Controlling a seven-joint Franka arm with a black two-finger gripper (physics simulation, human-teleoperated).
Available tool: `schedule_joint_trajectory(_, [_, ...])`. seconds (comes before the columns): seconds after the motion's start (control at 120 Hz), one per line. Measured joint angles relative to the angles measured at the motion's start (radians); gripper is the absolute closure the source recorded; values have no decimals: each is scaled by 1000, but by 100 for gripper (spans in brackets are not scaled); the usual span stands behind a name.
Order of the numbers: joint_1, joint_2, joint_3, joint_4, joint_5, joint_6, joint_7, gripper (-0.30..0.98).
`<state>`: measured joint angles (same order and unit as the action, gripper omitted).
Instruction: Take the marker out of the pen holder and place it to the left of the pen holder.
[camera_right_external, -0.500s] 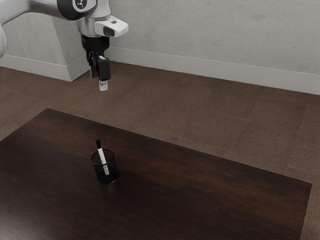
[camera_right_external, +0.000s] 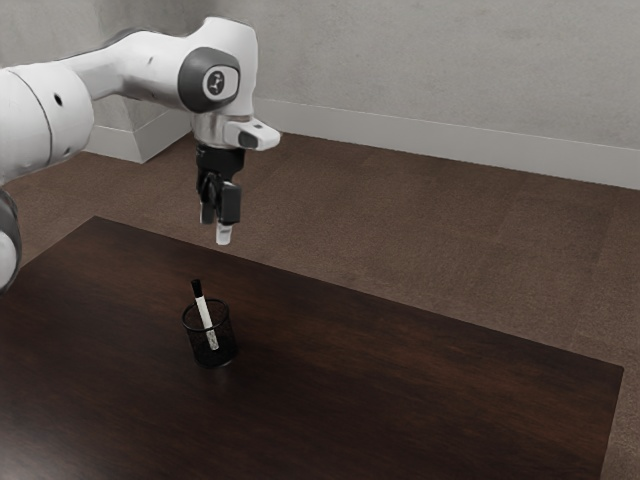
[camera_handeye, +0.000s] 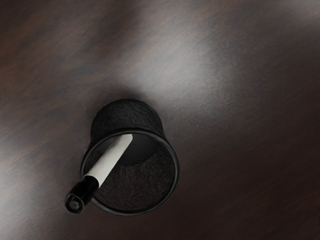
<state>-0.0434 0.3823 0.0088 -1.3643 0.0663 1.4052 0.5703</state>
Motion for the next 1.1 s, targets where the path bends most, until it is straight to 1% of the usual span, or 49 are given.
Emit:
schedule_joint_trajectory(0.133, [39,88,0,0,-45,0,5,0])
schedule_joint_trajectory(0.2, [77,144,0,1,-72,0,8,0])
schedule_joint_trajectory(0.292, [115,185,1,2,-91,1,11,0])
schedule_joint_trajectory(0.5, [136,248,23,7,-94,1,14,0])
schedule_joint_trajectory(0.767, [133,257,25,7,-93,-1,7,0])
schedule_joint_trajectory(0.833, [135,257,26,4,-93,-6,3,3])
schedule_joint_trajectory(0.942, [133,262,25,3,-92,-14,-6,13])
schedule_joint_trajectory(1.05, [128,270,25,5,-93,-17,-15,20])
schedule_joint_trajectory(1.1, [127,271,25,6,-93,-19,-19,26])
